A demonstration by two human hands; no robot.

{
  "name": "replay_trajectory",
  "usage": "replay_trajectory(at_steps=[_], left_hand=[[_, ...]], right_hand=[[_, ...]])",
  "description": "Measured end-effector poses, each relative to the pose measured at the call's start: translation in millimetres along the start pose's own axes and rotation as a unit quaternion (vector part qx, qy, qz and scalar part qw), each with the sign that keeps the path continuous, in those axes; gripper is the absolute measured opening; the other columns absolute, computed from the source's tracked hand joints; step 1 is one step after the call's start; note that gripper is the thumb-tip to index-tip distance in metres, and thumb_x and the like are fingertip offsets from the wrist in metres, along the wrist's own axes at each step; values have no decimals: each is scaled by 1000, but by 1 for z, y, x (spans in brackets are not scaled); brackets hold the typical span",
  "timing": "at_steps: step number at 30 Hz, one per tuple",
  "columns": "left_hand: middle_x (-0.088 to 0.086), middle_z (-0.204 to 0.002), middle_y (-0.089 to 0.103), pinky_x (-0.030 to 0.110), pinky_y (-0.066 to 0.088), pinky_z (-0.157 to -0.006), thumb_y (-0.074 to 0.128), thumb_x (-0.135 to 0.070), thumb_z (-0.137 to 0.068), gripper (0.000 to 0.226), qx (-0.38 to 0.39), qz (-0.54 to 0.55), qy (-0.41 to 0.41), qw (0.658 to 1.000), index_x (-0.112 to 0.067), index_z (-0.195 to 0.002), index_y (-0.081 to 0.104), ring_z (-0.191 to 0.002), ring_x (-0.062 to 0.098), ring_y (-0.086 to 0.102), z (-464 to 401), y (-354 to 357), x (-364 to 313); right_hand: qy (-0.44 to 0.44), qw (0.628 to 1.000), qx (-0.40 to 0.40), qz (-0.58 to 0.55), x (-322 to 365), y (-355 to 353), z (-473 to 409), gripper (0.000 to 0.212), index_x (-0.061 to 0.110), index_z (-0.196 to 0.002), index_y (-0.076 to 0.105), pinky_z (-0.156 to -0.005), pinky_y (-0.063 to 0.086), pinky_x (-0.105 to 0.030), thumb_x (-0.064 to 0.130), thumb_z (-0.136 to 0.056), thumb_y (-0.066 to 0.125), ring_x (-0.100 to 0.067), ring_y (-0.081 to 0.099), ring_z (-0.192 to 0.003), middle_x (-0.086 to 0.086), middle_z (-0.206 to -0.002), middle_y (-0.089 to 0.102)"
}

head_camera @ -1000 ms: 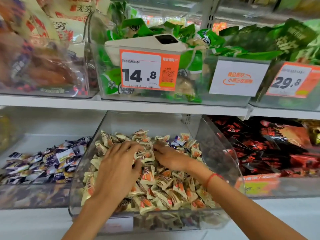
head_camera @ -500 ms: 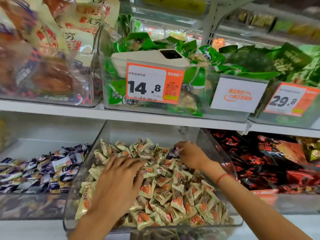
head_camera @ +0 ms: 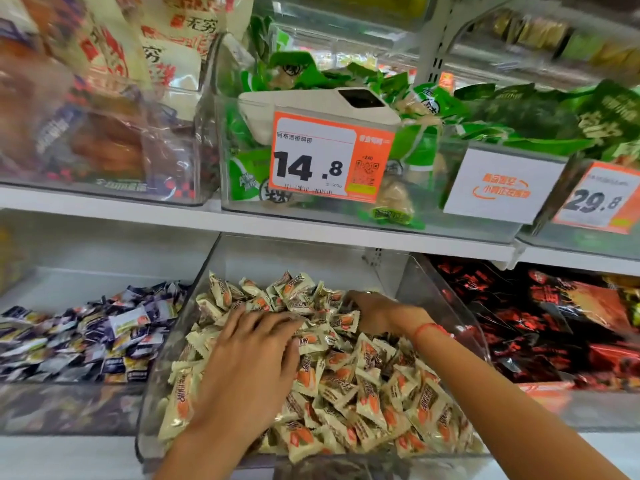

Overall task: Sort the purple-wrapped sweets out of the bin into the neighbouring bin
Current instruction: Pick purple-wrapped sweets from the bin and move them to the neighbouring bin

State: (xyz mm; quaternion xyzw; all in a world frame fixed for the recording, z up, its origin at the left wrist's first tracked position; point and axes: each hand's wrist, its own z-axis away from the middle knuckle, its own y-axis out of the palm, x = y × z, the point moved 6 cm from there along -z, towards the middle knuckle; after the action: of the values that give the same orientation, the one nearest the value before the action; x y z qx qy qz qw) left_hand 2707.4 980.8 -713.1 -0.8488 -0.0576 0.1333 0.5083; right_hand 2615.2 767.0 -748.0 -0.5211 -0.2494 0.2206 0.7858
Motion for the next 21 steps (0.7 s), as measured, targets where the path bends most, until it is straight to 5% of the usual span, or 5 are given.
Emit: replay_trajectory(at_steps=[4,10,15,17,21], left_hand=[[-12,-107,70,39,29,-104,58,-37,-82,31,5,-1,-3,1000,-32,-110,69,-97,8,66,0,-2,-2],[-20,-136,48,22,8,-109,53,-39,-92,39,11,149,-46,988,-41,-131,48,-128,2,42,-8,-14,-1],[-31,-124,33,20,11,-104,57,-35,-91,41,-5,183,-16,983,-41,-130,47,-122,-8,31,-9,-30,-14],[-34,-126,30,20,7,-106,54,-34,-93,41,18,185,15,982,-43,-131,45,-123,-12,26,-6,-28,-24],[-29,-142,32,22,8,-114,37,-36,-100,36,105,170,76,977,-44,-135,41,-128,-12,24,5,-11,-37]], right_hand=[[-34,999,18,37,14,0,1,73,22,-151,22,-81,50,-32,-7,-87,44,-29,54,-115,-8,-146,41],[-108,993,5,36,25,-20,31,42,17,-132,55,-94,48,-37,14,-90,60,-28,55,-119,-7,-131,57],[-209,975,-7,-70,41,-32,102,52,14,-140,47,-106,39,-30,29,-93,62,-14,48,-127,0,-143,49],[-218,973,-15,-79,39,-25,128,52,18,-141,46,-103,39,-22,35,-94,58,-8,47,-125,6,-141,49],[-210,961,-174,-46,13,-22,163,26,26,-121,55,-74,47,-26,35,-96,53,-6,56,-83,7,-102,62]])
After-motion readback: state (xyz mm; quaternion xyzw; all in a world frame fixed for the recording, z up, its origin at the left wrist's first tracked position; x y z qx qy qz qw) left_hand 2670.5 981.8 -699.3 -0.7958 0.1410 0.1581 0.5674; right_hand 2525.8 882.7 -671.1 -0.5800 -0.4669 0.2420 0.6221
